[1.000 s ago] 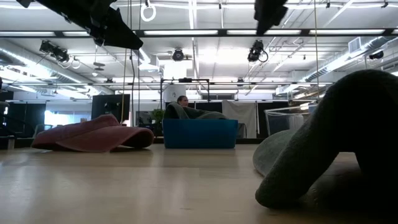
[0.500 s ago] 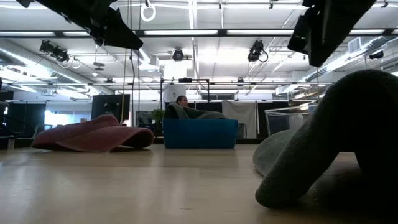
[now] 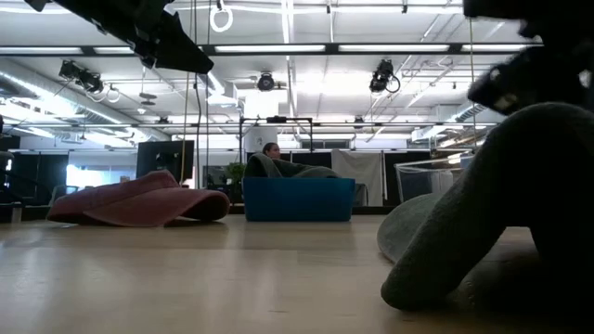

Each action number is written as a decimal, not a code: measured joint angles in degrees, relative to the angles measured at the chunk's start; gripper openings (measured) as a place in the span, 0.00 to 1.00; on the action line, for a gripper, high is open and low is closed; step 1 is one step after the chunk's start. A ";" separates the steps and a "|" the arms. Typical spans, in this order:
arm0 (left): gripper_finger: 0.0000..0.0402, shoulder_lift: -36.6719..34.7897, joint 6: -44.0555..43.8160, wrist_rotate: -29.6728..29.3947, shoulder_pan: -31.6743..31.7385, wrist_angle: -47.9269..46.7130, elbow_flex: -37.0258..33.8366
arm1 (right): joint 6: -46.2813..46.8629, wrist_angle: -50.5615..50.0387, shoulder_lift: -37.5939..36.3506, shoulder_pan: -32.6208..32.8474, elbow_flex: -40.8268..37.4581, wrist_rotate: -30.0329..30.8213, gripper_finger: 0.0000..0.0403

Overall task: Pick & Place hat
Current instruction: Put the gray cap into the blue bin, then put the left red cap into the transparent bin

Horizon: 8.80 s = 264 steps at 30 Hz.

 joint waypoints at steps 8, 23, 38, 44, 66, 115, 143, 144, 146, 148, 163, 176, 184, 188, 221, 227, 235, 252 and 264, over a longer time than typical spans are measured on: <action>0.38 0.00 -0.02 0.00 0.00 0.04 0.00 | -3.16 -1.58 3.25 0.73 -0.80 4.40 0.33; 0.38 0.00 -0.11 0.00 0.00 0.06 0.00 | -7.93 0.19 3.70 0.69 -0.87 3.45 0.05; 0.38 0.00 -0.09 0.00 0.00 0.10 0.00 | -36.31 -12.54 -1.65 -3.98 15.20 34.88 0.01; 0.38 0.00 -0.09 0.00 0.00 0.08 0.00 | -51.20 -8.74 -1.65 -17.35 16.25 45.89 0.01; 0.38 0.04 -0.65 -0.02 0.55 0.50 0.02 | -66.25 15.31 0.28 -57.00 15.37 4.40 0.01; 0.36 12.40 -28.29 -0.67 2.28 15.97 -0.02 | -56.71 -1.67 2.46 -50.55 15.29 16.52 0.37; 0.01 40.98 -29.48 10.09 21.43 34.64 0.01 | -37.34 13.86 2.90 -53.28 5.97 2.88 0.00; 0.01 41.75 -29.57 10.98 21.53 35.44 0.02 | -37.31 14.52 3.03 -53.28 5.69 2.57 0.00; 0.01 43.12 -30.47 12.16 21.57 37.78 0.02 | -37.06 16.19 3.09 -53.28 5.27 2.27 0.00; 0.01 44.10 -30.99 12.66 21.57 39.72 0.00 | -36.12 18.67 3.70 -53.30 5.23 0.85 0.00; 0.01 37.38 -26.19 9.54 19.30 39.05 0.00 | -38.21 15.32 0.50 -53.32 5.17 0.13 0.00; 0.01 18.12 -21.27 3.61 10.98 26.51 -0.01 | -41.01 4.96 -14.82 -52.66 5.21 -0.04 0.00; 0.01 14.86 -22.31 3.15 3.72 21.30 0.02 | -41.06 -5.41 -23.46 -46.40 5.23 -0.68 0.01; 0.01 14.58 -23.05 3.13 -0.98 19.87 -0.02 | -41.20 -8.75 -25.29 -41.38 5.23 -0.68 0.01; 0.25 20.33 -49.54 4.42 -13.82 -45.43 28.01 | -23.75 -22.34 -23.09 -21.32 5.26 -4.57 0.39; 0.37 20.35 -63.43 4.31 -7.10 -45.26 18.91 | -16.78 -26.35 -23.09 -17.85 5.26 -4.55 0.40; 0.38 20.35 -69.69 4.47 -0.75 -35.15 6.15 | -14.98 -26.56 -23.10 -17.06 5.25 -4.51 0.38; 0.21 20.35 -67.85 8.42 3.41 -23.62 -2.08 | -16.86 -26.56 -23.12 -17.08 5.25 -3.02 0.38; 0.02 20.35 -59.72 8.61 2.28 -19.35 4.28 | -20.06 -26.52 -23.12 -17.10 5.25 -2.99 0.38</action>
